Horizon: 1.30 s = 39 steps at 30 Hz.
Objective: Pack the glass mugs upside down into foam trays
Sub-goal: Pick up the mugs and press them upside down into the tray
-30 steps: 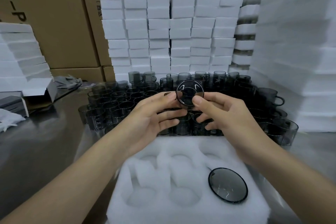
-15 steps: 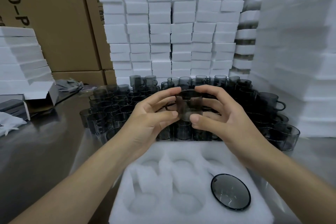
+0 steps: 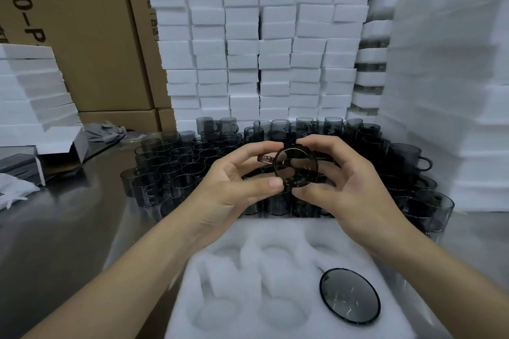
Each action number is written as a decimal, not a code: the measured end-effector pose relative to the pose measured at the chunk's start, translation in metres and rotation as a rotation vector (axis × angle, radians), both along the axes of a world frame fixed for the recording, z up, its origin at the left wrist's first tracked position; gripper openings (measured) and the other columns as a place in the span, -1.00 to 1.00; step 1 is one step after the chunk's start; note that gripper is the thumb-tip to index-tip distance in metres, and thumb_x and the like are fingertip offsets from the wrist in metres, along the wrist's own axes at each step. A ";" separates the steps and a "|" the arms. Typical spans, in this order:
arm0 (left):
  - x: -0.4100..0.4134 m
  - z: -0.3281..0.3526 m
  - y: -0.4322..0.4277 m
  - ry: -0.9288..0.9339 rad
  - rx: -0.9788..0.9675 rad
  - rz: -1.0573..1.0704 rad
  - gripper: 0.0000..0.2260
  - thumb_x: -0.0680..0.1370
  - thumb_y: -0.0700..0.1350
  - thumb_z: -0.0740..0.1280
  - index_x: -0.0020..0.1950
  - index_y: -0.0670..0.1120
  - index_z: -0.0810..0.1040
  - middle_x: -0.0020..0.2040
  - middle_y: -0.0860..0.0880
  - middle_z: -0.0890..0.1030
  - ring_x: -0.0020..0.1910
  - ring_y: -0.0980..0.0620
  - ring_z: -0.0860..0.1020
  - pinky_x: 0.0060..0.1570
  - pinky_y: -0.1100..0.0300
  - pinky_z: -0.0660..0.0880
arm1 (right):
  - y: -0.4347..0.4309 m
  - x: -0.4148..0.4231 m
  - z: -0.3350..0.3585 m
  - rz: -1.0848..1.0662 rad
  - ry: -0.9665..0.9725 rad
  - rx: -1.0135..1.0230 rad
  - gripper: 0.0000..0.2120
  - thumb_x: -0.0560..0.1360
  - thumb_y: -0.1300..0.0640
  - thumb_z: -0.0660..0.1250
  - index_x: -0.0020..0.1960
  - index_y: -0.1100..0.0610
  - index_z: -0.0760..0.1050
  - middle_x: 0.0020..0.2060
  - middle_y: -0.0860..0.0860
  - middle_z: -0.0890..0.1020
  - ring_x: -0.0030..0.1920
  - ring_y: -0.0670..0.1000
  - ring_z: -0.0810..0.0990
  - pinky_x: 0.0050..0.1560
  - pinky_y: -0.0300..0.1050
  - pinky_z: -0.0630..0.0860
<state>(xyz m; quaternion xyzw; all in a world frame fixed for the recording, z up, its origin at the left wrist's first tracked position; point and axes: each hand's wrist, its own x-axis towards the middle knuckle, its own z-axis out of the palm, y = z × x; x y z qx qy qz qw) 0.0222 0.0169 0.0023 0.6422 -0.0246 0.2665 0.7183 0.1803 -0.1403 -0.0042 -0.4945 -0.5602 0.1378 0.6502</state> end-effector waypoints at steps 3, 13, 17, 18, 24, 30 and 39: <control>0.001 0.000 -0.001 0.002 0.018 0.031 -0.55 0.42 -0.22 0.60 0.30 0.00 0.69 0.30 -0.16 0.68 0.29 -0.24 0.68 0.35 -0.08 0.60 | 0.001 0.000 -0.002 -0.012 -0.034 -0.001 -0.39 0.47 0.50 0.51 0.27 -0.12 0.59 0.23 -0.12 0.65 0.27 0.03 0.68 0.06 -0.13 0.67; 0.001 0.003 -0.002 0.021 -0.022 0.090 -0.64 0.57 -0.08 0.53 0.37 0.05 0.68 0.33 -0.15 0.68 0.29 -0.20 0.69 0.09 0.14 0.65 | 0.000 0.000 0.000 -0.072 -0.032 -0.069 -0.51 0.51 0.16 0.59 0.34 -0.23 0.59 0.27 -0.14 0.70 0.20 0.01 0.73 0.07 -0.15 0.68; 0.000 0.005 -0.002 0.052 -0.035 0.083 -0.63 0.60 -0.04 0.44 0.42 0.08 0.65 0.36 -0.13 0.68 0.25 -0.23 0.70 0.02 0.15 0.65 | -0.003 -0.001 0.004 -0.089 0.054 -0.126 -0.68 0.56 -0.12 0.50 0.31 -0.19 0.64 0.15 -0.11 0.77 0.15 -0.04 0.75 0.00 -0.10 0.68; 0.001 0.004 -0.002 0.052 -0.007 0.106 -0.58 0.57 -0.07 0.49 0.43 0.10 0.64 0.37 -0.14 0.67 0.24 -0.23 0.71 0.03 0.14 0.65 | -0.003 -0.002 0.005 -0.099 0.067 -0.135 -0.66 0.55 -0.13 0.49 0.31 -0.15 0.65 0.12 -0.09 0.78 0.12 -0.04 0.75 -0.01 -0.10 0.68; 0.002 0.000 -0.002 0.040 0.154 0.172 -0.39 0.45 -0.10 0.65 0.45 0.24 0.60 0.31 -0.08 0.69 0.20 -0.27 0.71 0.09 0.09 0.66 | -0.004 -0.007 0.006 -0.092 0.083 -0.194 -0.64 0.55 -0.19 0.49 0.31 -0.13 0.68 0.09 -0.07 0.77 0.00 -0.10 0.72 -0.03 -0.14 0.65; 0.001 0.000 -0.002 0.067 0.261 0.168 -0.41 0.47 0.04 0.59 0.48 0.29 0.55 0.33 0.00 0.68 0.21 0.01 0.69 0.01 0.20 0.62 | -0.006 -0.006 0.012 -0.008 0.134 -0.291 -0.57 0.40 -0.24 0.46 0.21 -0.10 0.72 0.13 -0.03 0.76 0.11 -0.07 0.70 0.10 -0.03 0.58; 0.001 -0.002 -0.004 0.022 0.545 0.422 -0.47 0.41 -0.02 0.66 0.34 0.26 0.63 0.27 0.10 0.67 0.29 0.06 0.61 -0.06 0.19 0.58 | -0.004 -0.011 0.003 -0.118 0.055 -0.237 -0.54 0.32 -0.37 0.58 0.13 -0.20 0.65 0.09 -0.15 0.75 0.12 -0.15 0.71 0.08 -0.14 0.60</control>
